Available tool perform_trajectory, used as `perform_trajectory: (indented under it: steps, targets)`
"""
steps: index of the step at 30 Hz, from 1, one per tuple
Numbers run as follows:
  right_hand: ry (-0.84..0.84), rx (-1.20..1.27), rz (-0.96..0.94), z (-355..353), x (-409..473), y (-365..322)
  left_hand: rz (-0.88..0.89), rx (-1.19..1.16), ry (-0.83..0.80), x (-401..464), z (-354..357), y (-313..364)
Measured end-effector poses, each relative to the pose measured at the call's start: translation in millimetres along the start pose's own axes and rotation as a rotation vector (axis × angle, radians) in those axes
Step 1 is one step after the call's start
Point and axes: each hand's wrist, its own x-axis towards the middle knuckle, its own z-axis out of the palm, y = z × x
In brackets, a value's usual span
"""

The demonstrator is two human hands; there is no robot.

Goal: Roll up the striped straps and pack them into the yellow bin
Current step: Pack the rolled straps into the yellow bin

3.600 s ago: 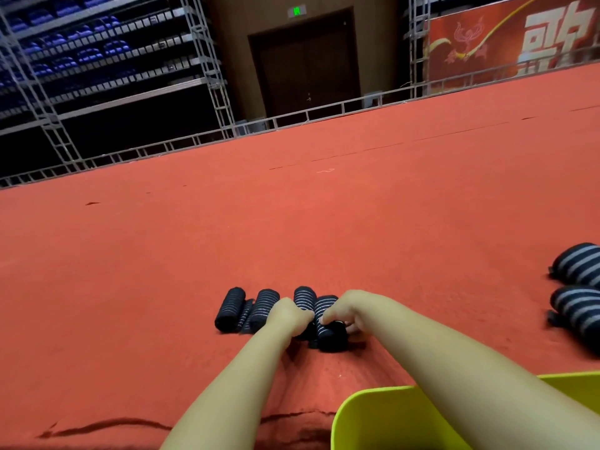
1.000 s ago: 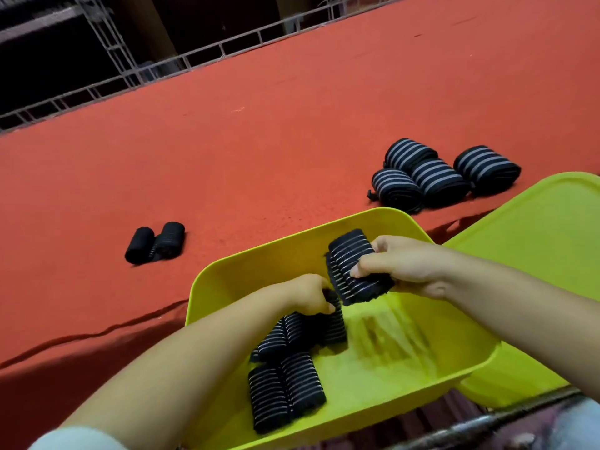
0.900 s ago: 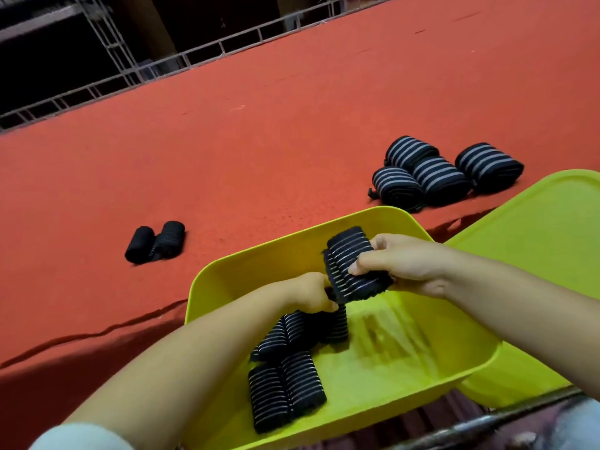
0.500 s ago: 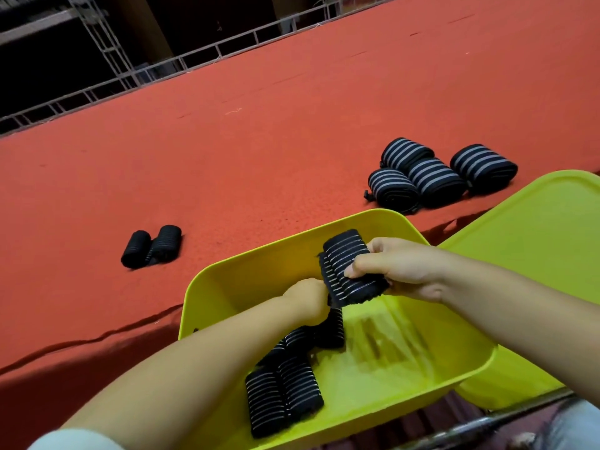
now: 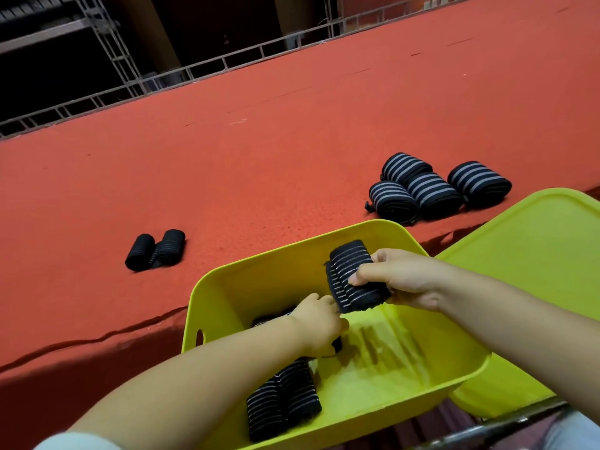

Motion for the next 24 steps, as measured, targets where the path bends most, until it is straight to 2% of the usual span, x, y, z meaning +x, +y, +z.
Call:
perform_trajectory:
  steps: [7, 8, 13, 16, 18, 24]
  targets:
    - [0.063, -0.02, 0.044, 0, 2, 2, -0.079, -0.158, -0.022, -3, -1, -5]
    - [0.076, -0.016, 0.054, 0, 3, 2, -0.113, -0.297, 0.007, -3, 0, -5]
    - [0.1, -0.05, 0.135, 2, 4, 0, -0.444, -1.417, 0.233, -6, -17, -15]
    - [0.099, -0.108, 0.195, 4, 12, 3, -0.444, -2.091, 0.266, -20, -29, -22]
    - [0.114, -0.129, 0.239, 6, 19, 5, -0.427, -2.169, 0.266, -30, -35, -24]
    - [0.174, -0.206, 0.315, 11, 36, 8, -0.498, -2.096, 0.185, -31, -39, -32]
